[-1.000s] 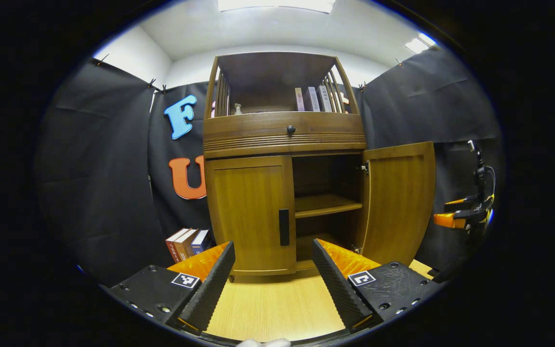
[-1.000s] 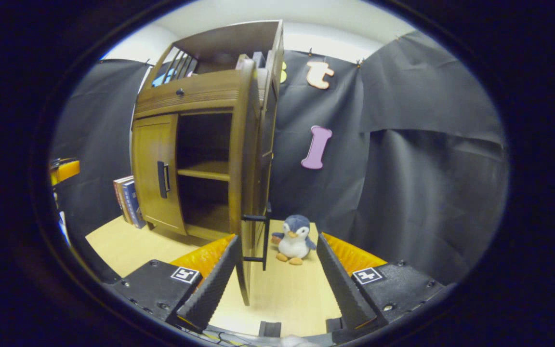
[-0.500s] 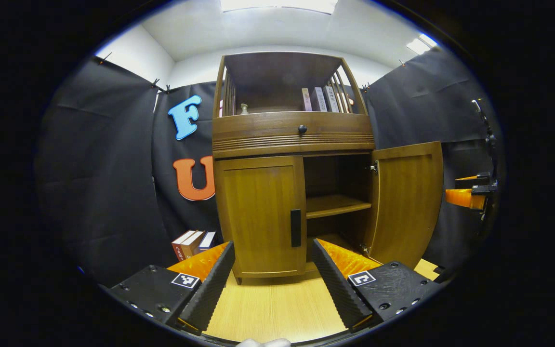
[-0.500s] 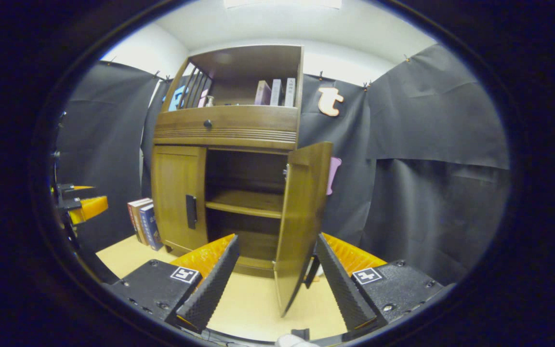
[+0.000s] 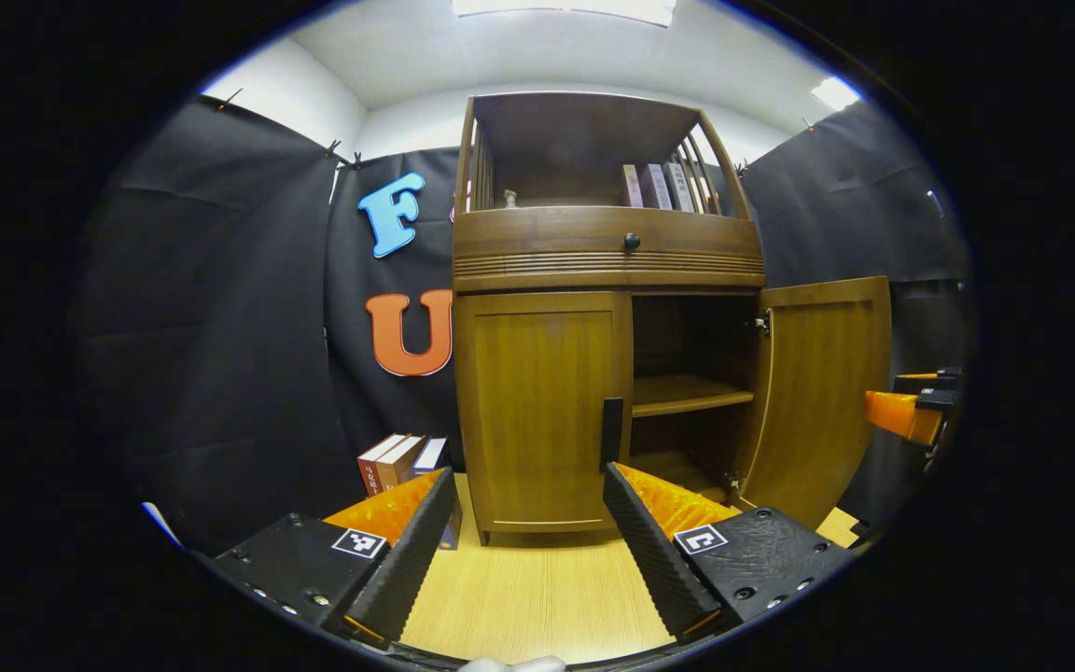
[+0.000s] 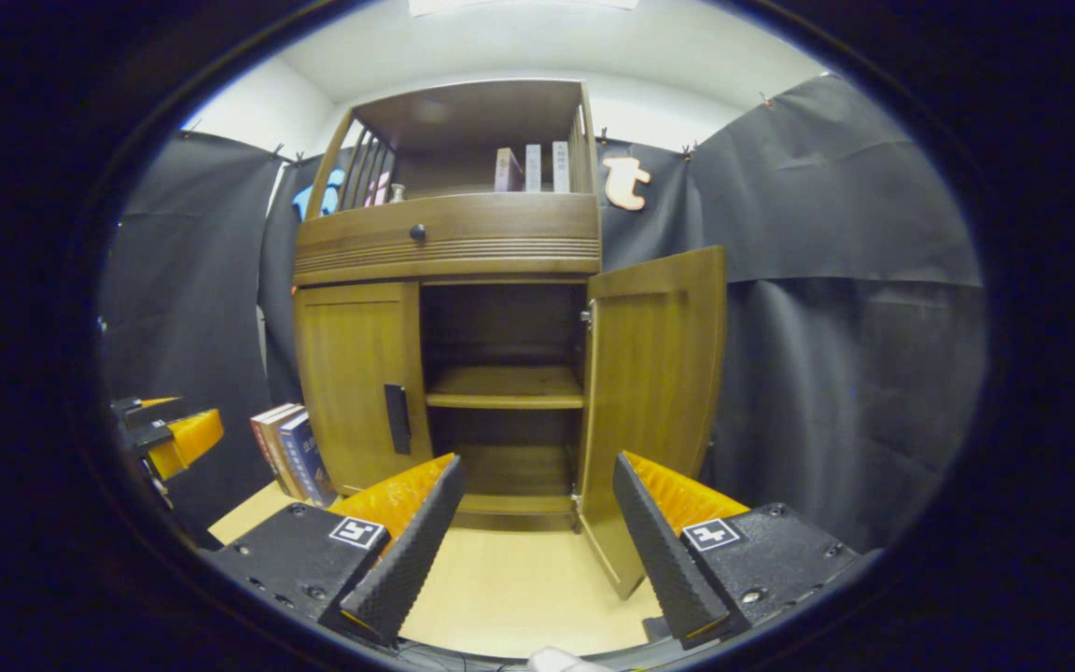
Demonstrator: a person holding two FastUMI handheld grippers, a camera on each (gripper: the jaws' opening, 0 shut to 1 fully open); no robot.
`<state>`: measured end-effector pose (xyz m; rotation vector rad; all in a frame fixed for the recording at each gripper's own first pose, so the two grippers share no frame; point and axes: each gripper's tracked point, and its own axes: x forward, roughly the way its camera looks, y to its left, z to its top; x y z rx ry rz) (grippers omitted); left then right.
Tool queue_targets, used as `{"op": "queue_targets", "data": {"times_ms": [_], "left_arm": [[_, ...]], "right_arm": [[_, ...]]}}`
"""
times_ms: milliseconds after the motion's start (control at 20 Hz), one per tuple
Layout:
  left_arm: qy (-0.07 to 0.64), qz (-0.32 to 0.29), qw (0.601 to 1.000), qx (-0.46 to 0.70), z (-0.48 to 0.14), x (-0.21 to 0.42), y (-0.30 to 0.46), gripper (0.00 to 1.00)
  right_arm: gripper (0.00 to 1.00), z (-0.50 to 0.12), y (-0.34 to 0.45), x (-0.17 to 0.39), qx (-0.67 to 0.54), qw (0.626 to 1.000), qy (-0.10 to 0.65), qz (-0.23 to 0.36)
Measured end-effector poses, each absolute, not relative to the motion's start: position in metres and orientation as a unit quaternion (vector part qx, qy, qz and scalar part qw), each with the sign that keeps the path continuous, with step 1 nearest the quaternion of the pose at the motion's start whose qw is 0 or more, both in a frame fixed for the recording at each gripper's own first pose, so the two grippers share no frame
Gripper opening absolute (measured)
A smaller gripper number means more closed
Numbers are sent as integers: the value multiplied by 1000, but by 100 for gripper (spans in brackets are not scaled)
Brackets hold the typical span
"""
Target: Open the right door of the double-door shoe cabinet with the right hand, and open the left door with the left hand.
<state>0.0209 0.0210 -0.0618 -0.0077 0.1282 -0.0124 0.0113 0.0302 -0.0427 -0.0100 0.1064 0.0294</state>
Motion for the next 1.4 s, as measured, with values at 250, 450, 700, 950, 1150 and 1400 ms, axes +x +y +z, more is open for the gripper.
{"op": "queue_targets", "data": {"times_ms": [250, 450, 700, 950, 1150, 1400], "left_arm": [[63, -34, 997, -5, -75, 56, -4, 96], [61, -59, 996, -16, -85, 104, -35, 96], [53, -70, 996, -8, -106, 178, -68, 96], [52, -74, 996, -10, -129, 240, -85, 96], [58, -80, 995, -6, -145, 272, -95, 94], [58, -75, 995, 3, -149, 294, -103, 72]], "right_arm": [[100, -35, 28, 20, -23, 998, 61, 15], [100, -10, 21, 27, -44, 998, 43, 2], [100, 6, 14, 28, -74, 997, 33, -11], [100, 11, 15, 27, -72, 997, 39, -8], [100, 3, 14, 34, -80, 995, 57, -9], [100, 2, 15, 44, -68, 996, 65, -7]]}}
